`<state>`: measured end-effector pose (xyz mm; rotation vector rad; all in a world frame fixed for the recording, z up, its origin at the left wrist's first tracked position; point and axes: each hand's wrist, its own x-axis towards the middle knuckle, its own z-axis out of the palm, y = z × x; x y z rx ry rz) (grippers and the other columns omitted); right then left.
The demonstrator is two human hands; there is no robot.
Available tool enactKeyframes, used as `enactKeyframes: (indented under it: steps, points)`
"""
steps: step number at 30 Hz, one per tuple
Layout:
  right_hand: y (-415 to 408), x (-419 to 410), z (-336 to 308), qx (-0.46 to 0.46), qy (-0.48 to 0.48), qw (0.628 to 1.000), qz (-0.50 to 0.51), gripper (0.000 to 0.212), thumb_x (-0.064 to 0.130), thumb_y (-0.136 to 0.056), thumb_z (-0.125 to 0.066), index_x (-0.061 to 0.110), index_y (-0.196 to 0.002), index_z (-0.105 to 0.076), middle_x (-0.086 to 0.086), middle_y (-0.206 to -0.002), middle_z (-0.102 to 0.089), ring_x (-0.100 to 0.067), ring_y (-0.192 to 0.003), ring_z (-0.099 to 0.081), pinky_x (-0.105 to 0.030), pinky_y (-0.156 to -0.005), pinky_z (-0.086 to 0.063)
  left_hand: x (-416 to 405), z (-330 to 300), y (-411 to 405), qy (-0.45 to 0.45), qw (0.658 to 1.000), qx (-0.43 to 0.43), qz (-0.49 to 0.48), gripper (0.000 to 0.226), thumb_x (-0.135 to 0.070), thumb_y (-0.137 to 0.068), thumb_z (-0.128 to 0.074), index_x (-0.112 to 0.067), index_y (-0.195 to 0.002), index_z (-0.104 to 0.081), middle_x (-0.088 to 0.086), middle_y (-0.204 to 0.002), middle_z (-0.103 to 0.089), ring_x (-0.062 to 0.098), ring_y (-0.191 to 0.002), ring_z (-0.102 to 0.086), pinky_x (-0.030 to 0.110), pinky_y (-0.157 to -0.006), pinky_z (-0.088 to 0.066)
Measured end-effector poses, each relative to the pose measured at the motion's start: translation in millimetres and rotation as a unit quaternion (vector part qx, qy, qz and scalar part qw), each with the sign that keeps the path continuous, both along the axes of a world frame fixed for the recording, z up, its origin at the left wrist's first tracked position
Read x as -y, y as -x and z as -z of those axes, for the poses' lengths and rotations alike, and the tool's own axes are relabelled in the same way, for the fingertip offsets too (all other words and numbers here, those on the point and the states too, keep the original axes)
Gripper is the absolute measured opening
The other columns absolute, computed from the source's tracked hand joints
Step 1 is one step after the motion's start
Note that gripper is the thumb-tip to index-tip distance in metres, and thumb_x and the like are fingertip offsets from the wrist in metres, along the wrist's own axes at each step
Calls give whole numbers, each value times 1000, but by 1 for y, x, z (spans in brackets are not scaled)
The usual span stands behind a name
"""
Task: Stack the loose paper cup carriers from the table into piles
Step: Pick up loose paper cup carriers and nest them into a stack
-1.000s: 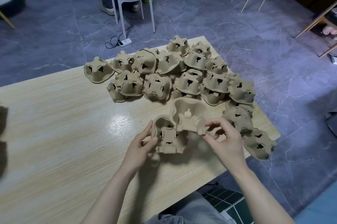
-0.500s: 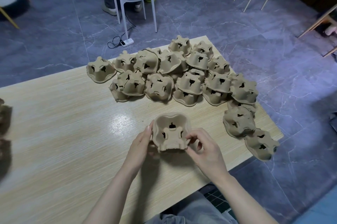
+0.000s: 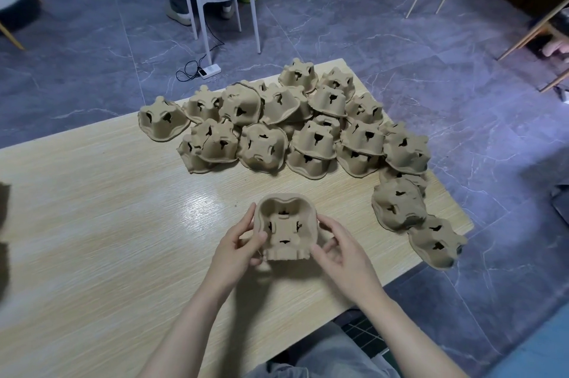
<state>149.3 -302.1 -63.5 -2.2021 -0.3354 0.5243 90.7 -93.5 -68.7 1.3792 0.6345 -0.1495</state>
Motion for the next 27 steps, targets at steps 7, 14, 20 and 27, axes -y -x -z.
enactKeyframes:
  steps: [7, 14, 20, 27]
  points:
    - [-12, 10, 4, -32, -59, 997, 49, 53, 65, -77, -58, 65, -125, -36, 17, -114, -60, -13, -78, -58, -33, -75, -53, 21, 0, -15, 4, 1000, 17, -9, 63, -7, -92, -65, -36, -143, -44, -14, -112, -65, 15, -82, -61, 25, -72, -57]
    - [-53, 57, -2, 38, 24, 994, 96, 58, 49, -84, -62, 39, -138, -44, 11, -117, -55, -4, -75, -56, -35, -79, -55, 51, 0, -40, -3, 1000, 28, 6, 57, -8, -96, -58, -28, -147, -41, -20, -96, -65, 12, -75, -57, 23, -63, -50]
    - [-107, 118, -7, 90, 112, 972, 188, 76, 40, -79, -77, 26, -144, -40, 4, -130, -44, -13, -112, -52, -28, -87, -41, 55, 3, -42, -1, 1000, 12, -19, 56, -13, -95, -61, -33, -144, -44, -10, -112, -63, 11, -84, -62, 20, -67, -54]
    - [-136, 150, 8, -46, 86, 981, 168, 88, 41, -68, -85, 34, -140, -35, 3, -126, -51, -16, -112, -55, -37, -89, -46, 56, 6, -41, 4, 999, -2, -54, 54, -12, -93, -63, -34, -141, -49, -15, -113, -65, -5, -77, -66, 17, -61, -53]
